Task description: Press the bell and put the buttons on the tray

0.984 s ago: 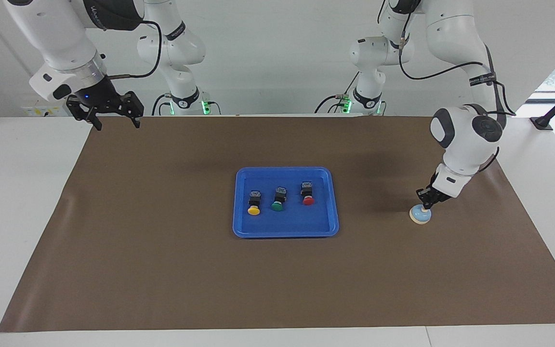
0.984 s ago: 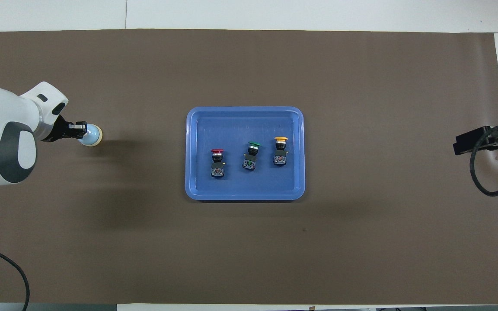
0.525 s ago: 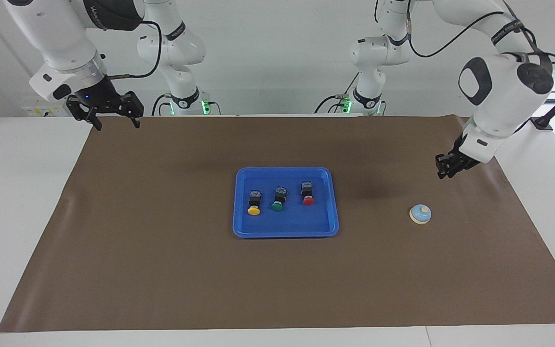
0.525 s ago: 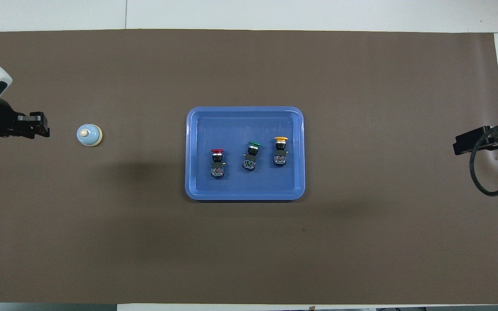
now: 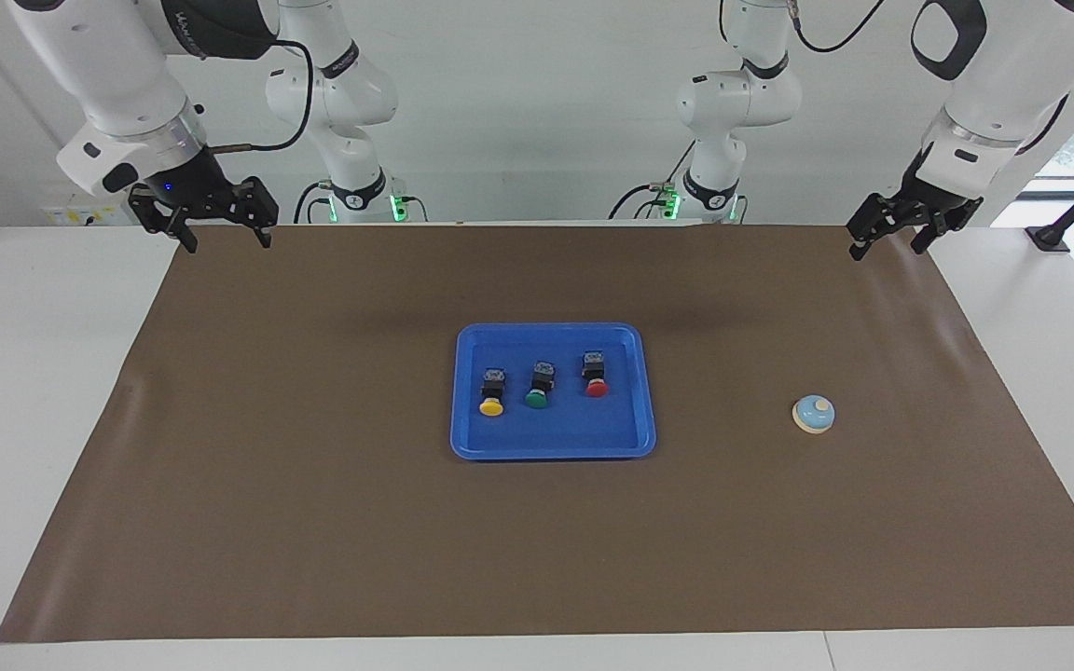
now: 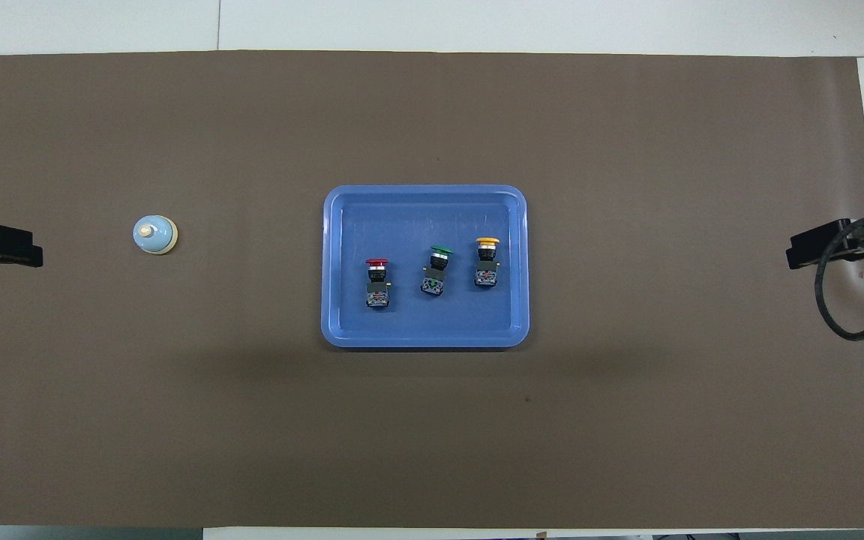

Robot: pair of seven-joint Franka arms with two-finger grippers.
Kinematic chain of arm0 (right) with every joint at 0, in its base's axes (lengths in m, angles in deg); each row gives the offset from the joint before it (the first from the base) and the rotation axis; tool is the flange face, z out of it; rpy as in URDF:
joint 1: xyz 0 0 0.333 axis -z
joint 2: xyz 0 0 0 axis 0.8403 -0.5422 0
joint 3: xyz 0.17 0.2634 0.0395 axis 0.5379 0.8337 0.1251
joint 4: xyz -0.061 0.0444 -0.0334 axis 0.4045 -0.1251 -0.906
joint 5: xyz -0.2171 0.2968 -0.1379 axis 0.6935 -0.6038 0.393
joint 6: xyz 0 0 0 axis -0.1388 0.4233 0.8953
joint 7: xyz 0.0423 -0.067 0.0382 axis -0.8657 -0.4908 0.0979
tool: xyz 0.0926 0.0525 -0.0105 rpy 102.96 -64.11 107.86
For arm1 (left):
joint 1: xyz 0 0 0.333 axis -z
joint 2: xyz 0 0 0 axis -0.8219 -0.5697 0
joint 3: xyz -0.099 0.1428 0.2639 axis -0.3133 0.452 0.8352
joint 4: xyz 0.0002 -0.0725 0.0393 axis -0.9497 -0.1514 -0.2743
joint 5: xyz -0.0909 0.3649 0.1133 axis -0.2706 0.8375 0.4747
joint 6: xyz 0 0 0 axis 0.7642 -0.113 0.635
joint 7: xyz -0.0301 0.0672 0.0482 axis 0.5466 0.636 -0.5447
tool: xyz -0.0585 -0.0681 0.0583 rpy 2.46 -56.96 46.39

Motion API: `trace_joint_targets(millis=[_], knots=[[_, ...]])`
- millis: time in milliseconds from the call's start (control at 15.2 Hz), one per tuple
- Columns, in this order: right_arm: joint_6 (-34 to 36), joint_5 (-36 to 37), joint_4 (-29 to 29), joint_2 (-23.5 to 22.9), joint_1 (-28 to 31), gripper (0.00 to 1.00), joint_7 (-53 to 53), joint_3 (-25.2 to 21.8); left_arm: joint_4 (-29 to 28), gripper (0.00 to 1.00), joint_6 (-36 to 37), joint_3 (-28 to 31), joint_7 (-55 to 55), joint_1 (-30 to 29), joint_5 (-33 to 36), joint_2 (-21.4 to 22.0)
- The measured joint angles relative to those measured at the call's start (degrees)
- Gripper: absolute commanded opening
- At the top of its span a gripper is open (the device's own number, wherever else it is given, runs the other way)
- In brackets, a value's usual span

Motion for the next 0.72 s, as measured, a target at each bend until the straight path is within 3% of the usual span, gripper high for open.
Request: trace_joint_targets(millis=[328, 722], knots=[[0.00, 0.00, 0.00, 0.00, 0.00, 1.00, 0.00, 0.00, 2.01, 1.00, 2.23, -0.19, -0.09, 0.06, 0.00, -2.73], [0.00, 0.00, 0.00, 0.00, 0.00, 1.00, 0.00, 0.00, 2.19, 1.00, 2.92, -0.45, -0.17, 0.15, 0.00, -2.86]])
